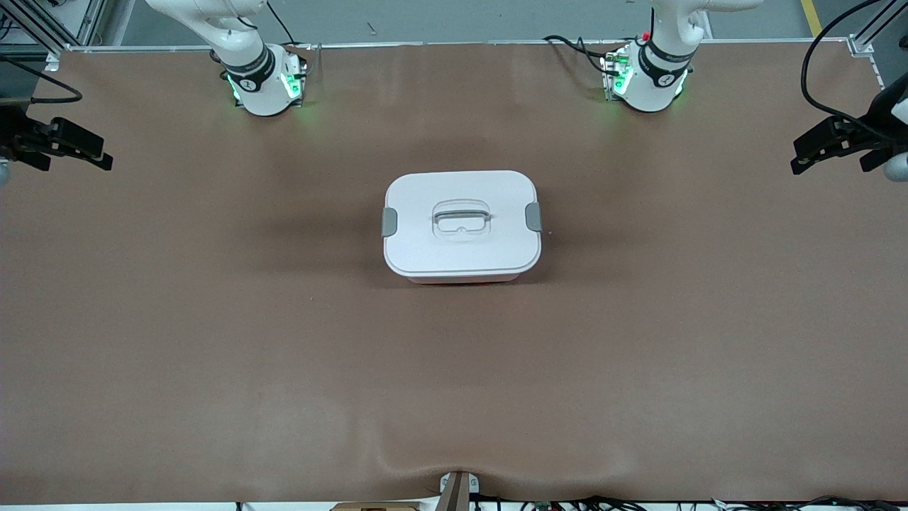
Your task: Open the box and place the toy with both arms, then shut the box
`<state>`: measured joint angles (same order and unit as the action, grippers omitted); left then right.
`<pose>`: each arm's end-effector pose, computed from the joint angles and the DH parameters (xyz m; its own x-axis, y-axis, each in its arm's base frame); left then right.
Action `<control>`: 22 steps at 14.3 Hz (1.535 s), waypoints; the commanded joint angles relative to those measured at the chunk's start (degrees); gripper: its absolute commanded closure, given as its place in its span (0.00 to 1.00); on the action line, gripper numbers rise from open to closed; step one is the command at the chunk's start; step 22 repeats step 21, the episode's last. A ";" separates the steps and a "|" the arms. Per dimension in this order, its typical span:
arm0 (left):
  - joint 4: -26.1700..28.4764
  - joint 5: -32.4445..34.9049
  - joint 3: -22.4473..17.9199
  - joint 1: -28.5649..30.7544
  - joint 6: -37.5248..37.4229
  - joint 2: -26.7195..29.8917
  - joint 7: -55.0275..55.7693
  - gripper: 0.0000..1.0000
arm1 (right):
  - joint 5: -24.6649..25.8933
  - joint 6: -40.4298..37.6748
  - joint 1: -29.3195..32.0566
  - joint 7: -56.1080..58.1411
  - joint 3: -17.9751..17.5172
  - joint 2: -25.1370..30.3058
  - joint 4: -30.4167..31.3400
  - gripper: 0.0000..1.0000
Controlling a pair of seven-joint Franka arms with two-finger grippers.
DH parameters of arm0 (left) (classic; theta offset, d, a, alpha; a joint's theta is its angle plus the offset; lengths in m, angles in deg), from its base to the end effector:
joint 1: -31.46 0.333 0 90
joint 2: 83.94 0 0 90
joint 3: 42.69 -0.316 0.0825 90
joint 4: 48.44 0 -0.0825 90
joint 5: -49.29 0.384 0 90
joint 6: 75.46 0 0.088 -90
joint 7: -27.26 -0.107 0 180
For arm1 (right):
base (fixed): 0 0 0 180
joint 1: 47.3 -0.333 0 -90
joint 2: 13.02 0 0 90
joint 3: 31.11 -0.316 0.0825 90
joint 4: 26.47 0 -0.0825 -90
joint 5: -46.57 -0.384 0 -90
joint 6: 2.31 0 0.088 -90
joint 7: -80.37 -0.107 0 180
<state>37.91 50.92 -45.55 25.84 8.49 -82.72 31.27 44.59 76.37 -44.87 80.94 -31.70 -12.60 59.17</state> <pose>0.5367 -0.0222 0.6567 0.9995 0.0248 -0.0186 0.0242 -0.9993 -0.0287 0.5311 -0.0128 0.6476 0.9934 -0.0152 -0.1134 -0.0193 -0.9992 -0.0355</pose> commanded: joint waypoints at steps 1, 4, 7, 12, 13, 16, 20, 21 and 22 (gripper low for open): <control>-0.75 0.57 0.22 -0.09 -0.19 -0.17 1.17 0.00 | 0.57 -1.51 0.04 -0.66 -0.65 -0.07 -0.74 0.00; -0.66 0.49 0.31 0.17 -0.28 -0.17 1.08 0.00 | 0.57 -1.42 0.04 -0.74 -0.65 -0.16 -0.83 0.00; -0.66 0.49 0.23 0.17 -0.28 -0.26 1.17 0.00 | 0.57 -1.34 -0.05 -0.66 -0.65 -0.24 -0.83 0.00; -0.75 0.49 0.31 -0.10 -0.28 -0.26 1.35 0.00 | 0.57 -1.86 0.30 -0.22 -0.47 -0.07 -0.92 0.00; -0.66 0.49 0.31 -0.01 -0.28 -0.26 1.35 0.00 | 0.57 -1.86 0.30 -0.22 -0.47 0.02 -0.92 0.00; -0.66 0.49 0.31 0.08 -0.28 -0.26 1.35 0.00 | 0.66 -2.21 0.39 -0.22 -0.47 0.02 -1.00 0.00; -0.66 0.49 0.31 0.17 -0.28 -0.26 1.35 0.00 | 0.66 -2.13 0.39 -0.22 -0.47 0.02 -1.00 0.00; -0.66 0.49 0.31 0.17 -0.28 -0.17 1.35 0.00 | 0.57 -2.13 0.39 -0.22 -0.47 0.02 -1.00 0.00; -0.66 0.49 0.31 0.17 -0.28 -0.17 1.35 0.00 | 0.57 -2.13 0.39 -0.22 -0.47 0.02 -1.00 0.00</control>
